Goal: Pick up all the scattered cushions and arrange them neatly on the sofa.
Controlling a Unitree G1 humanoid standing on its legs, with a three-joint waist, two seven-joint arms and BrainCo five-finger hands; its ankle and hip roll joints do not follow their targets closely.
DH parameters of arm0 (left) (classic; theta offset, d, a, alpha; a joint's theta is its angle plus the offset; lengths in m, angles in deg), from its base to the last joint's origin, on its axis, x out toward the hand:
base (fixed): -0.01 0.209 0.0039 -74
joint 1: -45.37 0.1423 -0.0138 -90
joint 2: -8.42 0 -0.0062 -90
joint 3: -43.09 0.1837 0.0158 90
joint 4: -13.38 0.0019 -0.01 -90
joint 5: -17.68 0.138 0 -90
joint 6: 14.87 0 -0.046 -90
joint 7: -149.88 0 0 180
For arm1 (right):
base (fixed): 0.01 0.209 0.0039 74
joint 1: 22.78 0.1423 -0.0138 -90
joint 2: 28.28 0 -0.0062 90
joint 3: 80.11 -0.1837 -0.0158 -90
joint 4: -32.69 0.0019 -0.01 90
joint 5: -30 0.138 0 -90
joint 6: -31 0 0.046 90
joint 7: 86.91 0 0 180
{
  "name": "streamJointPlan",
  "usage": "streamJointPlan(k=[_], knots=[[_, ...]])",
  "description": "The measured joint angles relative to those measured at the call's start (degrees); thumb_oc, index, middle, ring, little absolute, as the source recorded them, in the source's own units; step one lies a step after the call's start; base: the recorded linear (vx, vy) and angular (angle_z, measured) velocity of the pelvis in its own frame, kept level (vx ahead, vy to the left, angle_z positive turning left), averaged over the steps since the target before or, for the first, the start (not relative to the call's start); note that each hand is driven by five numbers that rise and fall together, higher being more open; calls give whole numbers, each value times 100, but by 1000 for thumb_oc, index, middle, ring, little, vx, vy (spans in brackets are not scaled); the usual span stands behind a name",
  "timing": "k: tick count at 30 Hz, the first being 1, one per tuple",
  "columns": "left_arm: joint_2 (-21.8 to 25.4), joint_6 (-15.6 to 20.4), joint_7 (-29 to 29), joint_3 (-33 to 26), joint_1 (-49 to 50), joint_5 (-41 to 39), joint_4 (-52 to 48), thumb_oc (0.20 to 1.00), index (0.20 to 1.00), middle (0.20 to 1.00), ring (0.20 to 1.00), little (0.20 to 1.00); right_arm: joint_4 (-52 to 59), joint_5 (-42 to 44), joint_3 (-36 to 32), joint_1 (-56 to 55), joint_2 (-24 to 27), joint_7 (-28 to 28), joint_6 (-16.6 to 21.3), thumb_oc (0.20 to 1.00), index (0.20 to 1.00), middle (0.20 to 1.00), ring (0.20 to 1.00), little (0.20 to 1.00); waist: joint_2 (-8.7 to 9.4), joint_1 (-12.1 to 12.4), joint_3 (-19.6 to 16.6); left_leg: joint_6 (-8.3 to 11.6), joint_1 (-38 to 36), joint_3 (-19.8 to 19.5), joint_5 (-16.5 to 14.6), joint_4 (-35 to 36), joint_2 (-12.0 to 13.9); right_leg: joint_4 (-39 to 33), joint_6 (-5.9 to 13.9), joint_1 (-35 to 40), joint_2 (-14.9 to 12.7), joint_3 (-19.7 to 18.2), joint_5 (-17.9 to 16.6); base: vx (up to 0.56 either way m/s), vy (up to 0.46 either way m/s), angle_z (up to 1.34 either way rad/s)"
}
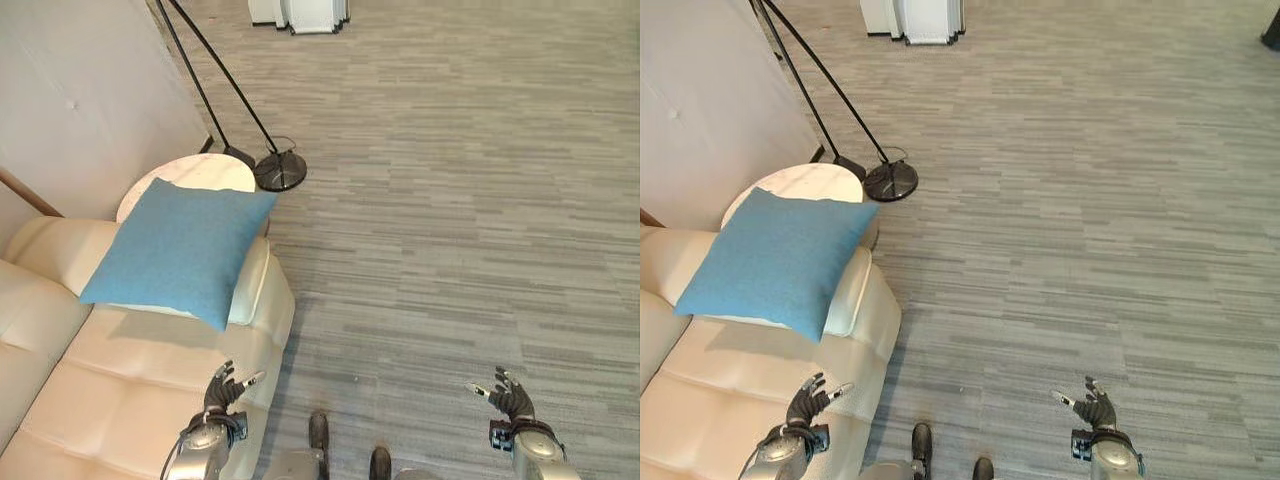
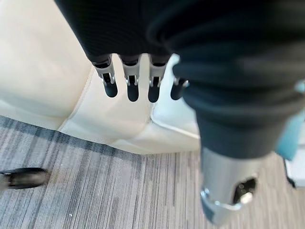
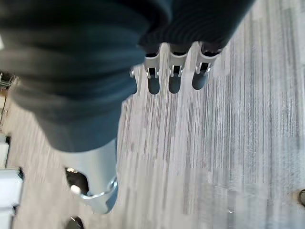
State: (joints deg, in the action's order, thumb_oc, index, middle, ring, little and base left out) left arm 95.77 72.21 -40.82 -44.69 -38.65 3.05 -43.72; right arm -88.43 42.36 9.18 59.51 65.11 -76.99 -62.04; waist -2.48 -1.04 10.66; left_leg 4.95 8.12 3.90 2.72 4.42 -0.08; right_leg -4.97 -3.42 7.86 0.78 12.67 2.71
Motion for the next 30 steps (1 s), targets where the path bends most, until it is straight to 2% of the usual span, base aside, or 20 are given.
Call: streamJointPlan(k=[3,4,7,8,10,11,12,13,14,15,17,19,21,22,23,24,27,28,29,30], knots=[[0,-45,-6,-25,298,0,-6,1000,1000,1000,1000,1000,12,-6,-1,18,24,-10,-23,1000,1000,1000,1000,1000,-83,154,3,-221,-232,126,541,18,-43,-4,383,153,-96,-47,64,461,156,-8],[28,-71,-4,-51,442,-2,-35,1000,1000,1000,1000,1000,24,-36,2,98,-12,-33,-24,1000,1000,1000,1000,1000,-57,224,0,-511,-349,257,608,20,-177,-4,467,287,-254,-41,255,295,103,-8],[39,-82,-3,-59,481,-2,-44,1000,1000,1000,1000,1000,74,-125,3,57,-40,-75,-40,1000,1000,1000,1000,1000,16,279,-29,-639,-531,306,463,19,-449,199,747,388,-554,-25,408,353,165,3],[44,-86,-5,-65,443,-1,-13,1000,1000,1000,1000,1000,76,-132,4,27,-56,-79,-60,1000,1000,1000,1000,1000,40,277,-39,-815,-572,295,338,20,-519,396,787,381,-627,-24,447,267,195,-3],[49,-104,-4,-25,435,2,-48,1000,1000,1000,1000,1000,109,-176,28,33,-137,-112,-93,1000,1000,1000,1000,1000,11,274,-69,-941,-754,327,287,21,-512,1754,1060,-108,-754,-43,858,225,225,-15],[87,-115,-4,-2,381,1,-35,1000,1000,1000,1000,1000,114,-227,136,89,-152,-145,-96,1000,1000,1000,1000,1000,9,240,-67,-1008,-872,330,240,20,-481,3363,1198,-812,-935,-98,967,91,118,-11],[133,-114,-4,4,370,2,-37,1000,1000,1000,1000,1000,135,-231,215,94,-156,-156,-97,1000,1000,1000,1000,1000,82,229,-87,-1029,-918,363,251,20,-506,4264,1300,-1228,-1077,-176,924,192,141,11],[228,-112,-9,2,336,1,-42,1000,1000,1000,1000,1000,136,-233,252,13,-224,-186,-99,1000,1000,1000,1000,1000,263,206,-192,-1093,-930,405,200,13,-584,4864,1388,-1601,-1246,-265,914,227,118,11],[347,-117,-16,18,269,1,-39,1000,1000,1000,1000,1000,100,-242,238,-21,-343,-185,-105,1000,1000,1000,1000,1000,454,207,-213,-1291,-1070,409,-11,-1,-702,5132,1327,-1934,-1369,-373,745,233,115,5],[375,-126,-25,32,275,1,-22,1000,1000,1000,1000,1000,91,-243,236,-24,-373,-187,-107,1000,1000,1000,1000,1000,516,208,-223,-1358,-1105,467,38,5,-712,5305,1244,-1948,-1443,-354,787,195,36,-18],[380,-136,-37,48,230,-2,-33,1000,1000,1000,1000,1000,89,-243,235,-25,-391,-180,-104,1000,1000,1000,1000,1000,494,208,-230,-1412,-1254,383,-69,-2,-641,4891,1208,-2026,-1382,-295,946,223,-12,-6],[365,-135,-40,49,52,-2,-18,1000,1000,1000,1000,1000,100,-225,217,-12,-366,-158,-105,1000,1000,1000,1000,1000,288,113,-133,-1265,-1279,298,-49,2,-477,3204,1022,-2015,-1189,-165,876,200,-47,17],[341,-133,-41,38,-1,-2,114,1000,1000,1000,1000,1000,76,-220,226,18,-378,-134,-107,1000,1000,1000,1000,1000,128,130,-72,-1216,-1383,319,-67,-2,-342,1851,1079,-1924,-918,-344,480,266,-118,8],[338,-133,-38,38,-49,-1,132,1000,1000,1000,1000,1000,71,-219,232,-13,-372,-132,-105,1000,1000,1000,1000,1000,63,90,-36,-1090,-1429,234,-149,6,-331,1719,1082,-2019,-891,-422,352,381,-191,16],[283,-131,-43,-9,-101,-2,216,1000,1000,1000,1000,1000,26,-217,213,-66,-385,-126,-109,1000,1000,1000,1000,1000,32,92,-51,-1060,-1512,173,-198,0,-306,988,1266,-1931,-680,-991,8,301,-163,29],[308,-127,-39,-1,-108,0,203,1000,1000,1000,1000,1000,15,-215,225,-88,-391,-126,-119,1000,1000,1000,1000,1000,36,109,-37,-1050,-1583,124,-209,15,-338,607,1216,-1906,-698,-1000,-257,336,-194,33],[324,-121,-38,2,46,3,136,1000,1000,1000,1000,1000,8,-216,218,-247,-401,-121,-121,1000,1000,1000,1000,1000,219,23,-139,-928,-1637,-198,-474,58,-461,249,1217,-1887,-786,-1123,-557,378,-210,55],[287,-126,-35,-14,84,5,167,1000,1000,1000,1000,1000,-31,-216,204,-264,-391,-122,-121,1000,1000,1000,1000,1000,219,18,-169,-865,-1675,-344,-531,61,-429,258,1139,-1831,-782,-1098,-833,422,-264,74],[243,-130,-12,25,156,4,174,1000,1000,1000,1000,1000,-118,-214,164,-308,-369,-121,-119,1000,1000,1000,1000,1000,208,-31,-202,-750,-1747,-523,-604,60,-256,355,1028,-1769,-627,-1100,-1003,281,-184,67],[212,-127,-1,14,184,3,168,1000,1000,1000,1000,1000,-170,-214,163,-301,-346,-122,-119,1000,1000,1000,1000,1000,149,-18,-238,-657,-1816,-579,-660,59,-165,409,1003,-1714,-547,-1085,-1037,438,-307,72]])
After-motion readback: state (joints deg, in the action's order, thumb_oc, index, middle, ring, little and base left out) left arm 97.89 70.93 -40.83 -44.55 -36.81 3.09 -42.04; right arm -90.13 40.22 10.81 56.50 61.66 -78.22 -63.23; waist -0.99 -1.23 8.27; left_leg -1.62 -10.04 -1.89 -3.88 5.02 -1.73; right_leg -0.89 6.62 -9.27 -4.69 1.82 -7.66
